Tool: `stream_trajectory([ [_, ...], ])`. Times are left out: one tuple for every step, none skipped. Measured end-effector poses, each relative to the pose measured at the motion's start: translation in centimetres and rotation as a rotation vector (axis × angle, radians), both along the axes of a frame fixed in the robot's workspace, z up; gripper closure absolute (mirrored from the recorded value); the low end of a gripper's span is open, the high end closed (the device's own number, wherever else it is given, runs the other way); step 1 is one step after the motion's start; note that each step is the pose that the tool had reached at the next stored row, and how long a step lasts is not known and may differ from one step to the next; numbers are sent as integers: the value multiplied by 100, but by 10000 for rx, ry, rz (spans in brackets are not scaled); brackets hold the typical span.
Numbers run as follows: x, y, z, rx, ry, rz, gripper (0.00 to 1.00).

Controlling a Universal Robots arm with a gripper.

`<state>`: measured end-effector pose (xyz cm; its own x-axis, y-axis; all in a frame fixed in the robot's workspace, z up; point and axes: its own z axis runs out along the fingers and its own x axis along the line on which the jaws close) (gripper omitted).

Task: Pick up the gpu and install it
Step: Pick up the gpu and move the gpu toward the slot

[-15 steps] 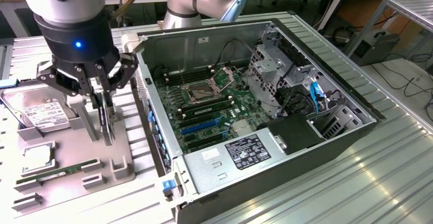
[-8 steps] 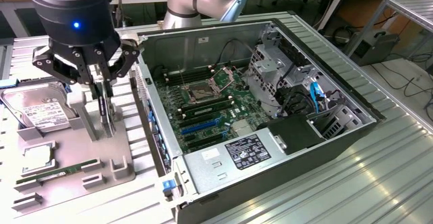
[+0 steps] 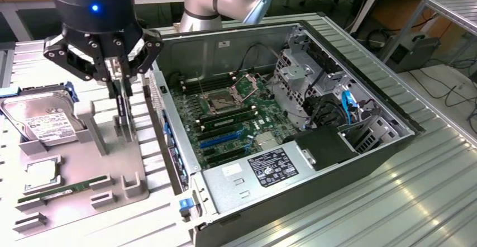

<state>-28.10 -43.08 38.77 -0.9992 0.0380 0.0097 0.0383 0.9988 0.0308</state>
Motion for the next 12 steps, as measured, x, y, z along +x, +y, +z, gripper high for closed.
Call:
stream_trajectory([
  [19, 0, 23, -2, -3, -2, 74],
  [36, 0, 43, -6, -4, -3, 74],
  [54, 0, 66, -13, -7, -6, 74],
  [87, 0, 100, -32, -14, -11, 74],
  [118, 0, 129, -54, -20, -14, 74],
  [133, 0, 144, -69, -22, -16, 74],
  [152, 0, 159, -88, -27, -19, 74],
  [174, 0, 175, -110, -31, -21, 74],
  [204, 0, 198, -141, -33, -25, 74],
  [233, 0, 219, -173, -38, -28, 74],
  [253, 0, 233, -194, -42, -32, 74],
  [272, 0, 248, -215, -47, -34, 74],
])
